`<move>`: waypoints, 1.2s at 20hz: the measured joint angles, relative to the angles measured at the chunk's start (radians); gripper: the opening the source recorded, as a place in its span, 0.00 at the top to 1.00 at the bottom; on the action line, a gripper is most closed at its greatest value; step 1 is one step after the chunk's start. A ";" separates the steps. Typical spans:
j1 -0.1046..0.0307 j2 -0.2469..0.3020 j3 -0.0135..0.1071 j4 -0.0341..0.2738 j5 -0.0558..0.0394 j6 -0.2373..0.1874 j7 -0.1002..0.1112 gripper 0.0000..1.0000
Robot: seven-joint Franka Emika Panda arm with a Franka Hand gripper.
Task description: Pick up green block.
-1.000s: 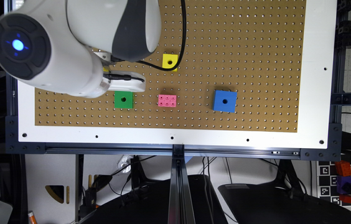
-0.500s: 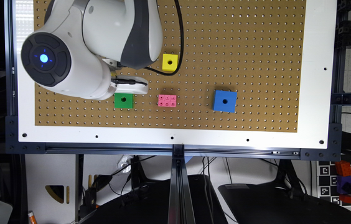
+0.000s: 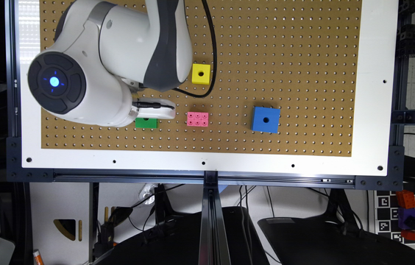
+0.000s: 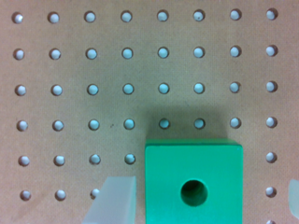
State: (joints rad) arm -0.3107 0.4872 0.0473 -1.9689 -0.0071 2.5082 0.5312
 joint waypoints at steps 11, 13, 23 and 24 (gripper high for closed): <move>0.000 0.116 0.000 0.041 -0.0010 0.060 0.000 0.00; 0.000 0.117 0.000 0.041 -0.0010 0.060 0.000 0.00; 0.000 0.117 0.000 0.042 -0.0010 0.060 0.000 0.00; 0.000 0.117 0.000 0.042 -0.0010 0.060 0.000 0.00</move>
State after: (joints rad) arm -0.3105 0.6038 0.0474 -1.9273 -0.0081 2.5682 0.5312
